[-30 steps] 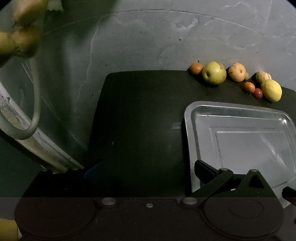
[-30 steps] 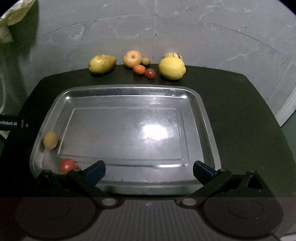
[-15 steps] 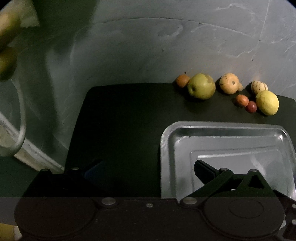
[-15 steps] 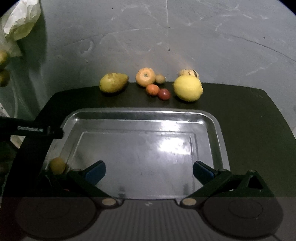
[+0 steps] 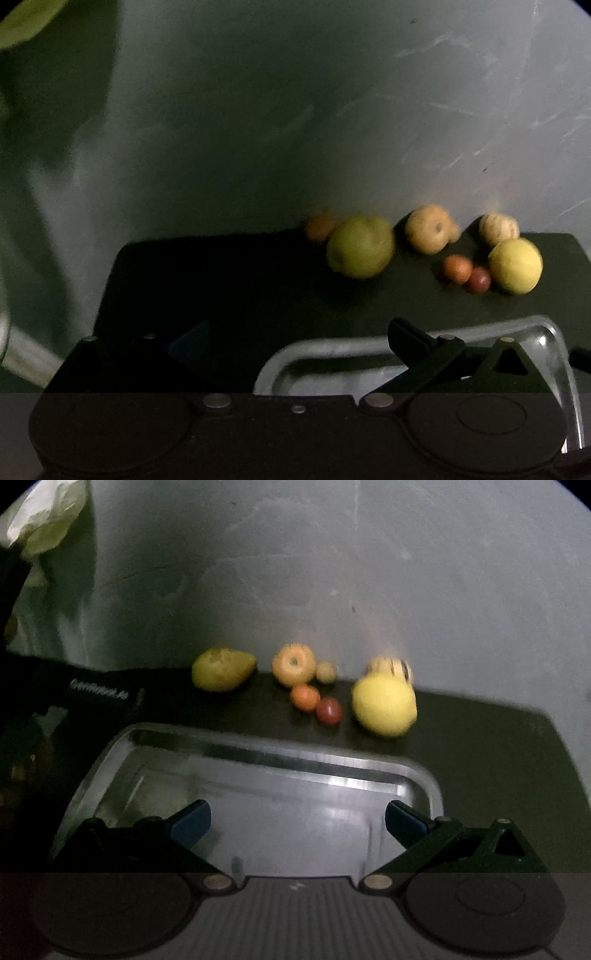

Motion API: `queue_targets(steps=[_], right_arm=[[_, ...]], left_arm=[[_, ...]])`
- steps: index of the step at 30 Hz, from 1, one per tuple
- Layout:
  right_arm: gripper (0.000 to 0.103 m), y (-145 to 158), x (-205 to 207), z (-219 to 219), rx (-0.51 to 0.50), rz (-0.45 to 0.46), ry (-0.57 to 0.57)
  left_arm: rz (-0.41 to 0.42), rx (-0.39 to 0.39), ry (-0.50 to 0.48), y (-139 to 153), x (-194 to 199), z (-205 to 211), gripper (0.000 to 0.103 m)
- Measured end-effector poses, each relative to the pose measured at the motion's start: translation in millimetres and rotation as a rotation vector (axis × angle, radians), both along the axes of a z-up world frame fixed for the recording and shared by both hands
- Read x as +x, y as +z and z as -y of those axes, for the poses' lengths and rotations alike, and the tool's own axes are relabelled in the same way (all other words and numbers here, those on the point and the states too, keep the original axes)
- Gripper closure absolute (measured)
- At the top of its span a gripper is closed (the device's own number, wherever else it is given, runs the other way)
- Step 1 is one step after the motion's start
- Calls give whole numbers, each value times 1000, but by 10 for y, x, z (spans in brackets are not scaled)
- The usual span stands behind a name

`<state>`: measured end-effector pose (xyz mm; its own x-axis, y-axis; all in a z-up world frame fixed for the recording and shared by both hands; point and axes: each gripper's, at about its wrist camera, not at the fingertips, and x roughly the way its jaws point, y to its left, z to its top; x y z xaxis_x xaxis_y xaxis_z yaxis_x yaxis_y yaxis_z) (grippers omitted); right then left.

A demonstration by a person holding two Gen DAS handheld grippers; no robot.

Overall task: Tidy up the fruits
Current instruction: 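Move both open tools back toward the fruit row, then grasp the green pear with the left tool while the right tool grasps a small orange fruit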

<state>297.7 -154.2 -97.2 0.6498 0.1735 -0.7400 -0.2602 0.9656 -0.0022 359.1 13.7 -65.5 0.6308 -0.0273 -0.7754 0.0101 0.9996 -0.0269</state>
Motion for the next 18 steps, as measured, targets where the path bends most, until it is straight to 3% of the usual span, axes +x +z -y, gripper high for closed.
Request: queue_targets(steps=[8, 13, 18], right_arm=[[0, 44, 418, -148, -71, 101, 112], [1, 7, 617, -210, -110, 152, 177], [12, -49, 715, -271, -146, 168, 229]], left_arm=[[33, -3, -73, -19, 380, 123, 1], [15, -50, -80, -75, 551, 141, 1], [-1, -84, -74, -116, 662, 154, 1]])
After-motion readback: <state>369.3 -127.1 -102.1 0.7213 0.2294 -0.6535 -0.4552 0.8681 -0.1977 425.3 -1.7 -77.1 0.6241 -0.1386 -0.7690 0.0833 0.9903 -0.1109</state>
